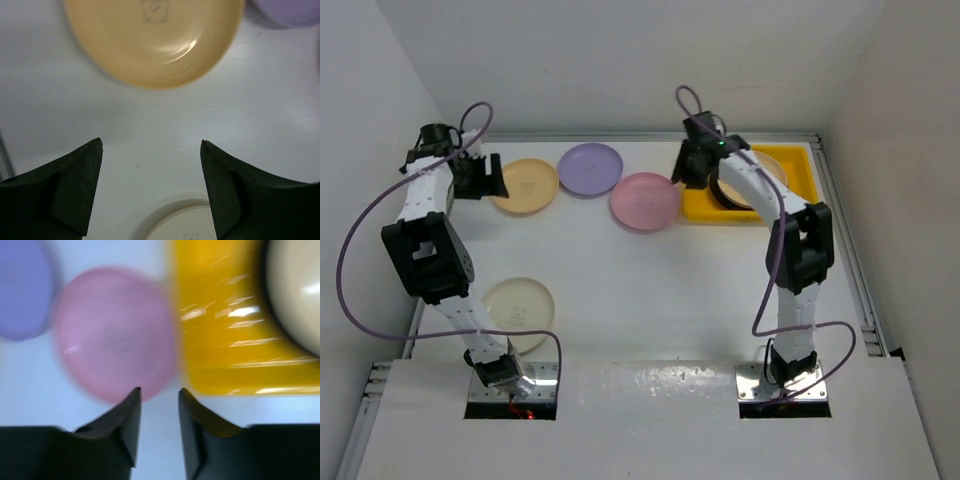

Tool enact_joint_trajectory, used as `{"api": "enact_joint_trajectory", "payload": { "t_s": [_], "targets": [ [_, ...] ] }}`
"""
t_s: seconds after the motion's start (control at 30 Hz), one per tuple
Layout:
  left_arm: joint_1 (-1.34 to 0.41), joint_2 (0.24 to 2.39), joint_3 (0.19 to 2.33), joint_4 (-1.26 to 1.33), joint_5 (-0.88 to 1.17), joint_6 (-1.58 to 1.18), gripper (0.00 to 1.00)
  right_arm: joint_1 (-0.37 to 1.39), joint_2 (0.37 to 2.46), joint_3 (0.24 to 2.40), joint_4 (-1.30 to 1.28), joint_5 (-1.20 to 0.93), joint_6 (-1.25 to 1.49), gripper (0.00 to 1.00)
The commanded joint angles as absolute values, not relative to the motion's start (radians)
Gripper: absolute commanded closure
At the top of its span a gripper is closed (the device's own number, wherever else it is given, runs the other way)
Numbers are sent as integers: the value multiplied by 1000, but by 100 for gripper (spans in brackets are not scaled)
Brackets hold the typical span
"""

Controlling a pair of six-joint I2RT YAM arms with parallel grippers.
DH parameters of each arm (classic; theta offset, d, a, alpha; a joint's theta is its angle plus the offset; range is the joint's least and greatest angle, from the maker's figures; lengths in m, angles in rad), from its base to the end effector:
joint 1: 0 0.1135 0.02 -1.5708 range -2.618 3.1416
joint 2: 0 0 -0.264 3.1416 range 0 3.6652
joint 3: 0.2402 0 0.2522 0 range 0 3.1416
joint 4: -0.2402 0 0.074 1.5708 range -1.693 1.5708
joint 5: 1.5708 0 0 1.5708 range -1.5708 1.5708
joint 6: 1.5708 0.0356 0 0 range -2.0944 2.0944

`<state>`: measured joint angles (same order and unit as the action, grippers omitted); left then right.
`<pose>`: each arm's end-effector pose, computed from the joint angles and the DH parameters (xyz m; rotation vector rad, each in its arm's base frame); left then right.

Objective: Place the plates into the plastic bin on the countertop

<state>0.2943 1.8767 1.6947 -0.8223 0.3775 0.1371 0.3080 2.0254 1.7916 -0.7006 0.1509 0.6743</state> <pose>0.3950 0.1060 0.2895 -0.0576 2.4983 -0.3101 0.4333 0.1322 0.2645 0.5172 2.4498 0.2220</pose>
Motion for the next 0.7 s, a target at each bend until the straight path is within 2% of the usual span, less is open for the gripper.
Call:
{"api": "enact_joint_trajectory", "payload": {
  "t_s": [0.0, 0.07, 0.13, 0.3, 0.5, 0.63, 0.67],
  "targets": [
    [347, 1766, 1635, -819, 334, 176, 22, 356, 2051, 1734, -711, 20, 1076, 58],
    [357, 1732, 1588, -819, 347, 187, 24, 411, 2017, 1585, -602, 78, 1282, 46],
    [367, 1714, 1565, -819, 359, 198, 24, 452, 2006, 1543, -585, 106, 1376, 37],
    [385, 1689, 1539, -810, 416, 209, 17, 503, 2087, 1601, -653, 179, 1555, 37],
    [416, 1689, 1529, -810, 483, 209, 14, 499, 2157, 1554, -557, 185, 1620, 37],
    [434, 1707, 1529, -801, 502, 199, 14, 502, 2238, 1617, -629, 175, 1618, 52],
    [434, 1707, 1529, -801, 511, 199, 14, 506, 2241, 1612, -626, 172, 1620, 60]
  ]
}}
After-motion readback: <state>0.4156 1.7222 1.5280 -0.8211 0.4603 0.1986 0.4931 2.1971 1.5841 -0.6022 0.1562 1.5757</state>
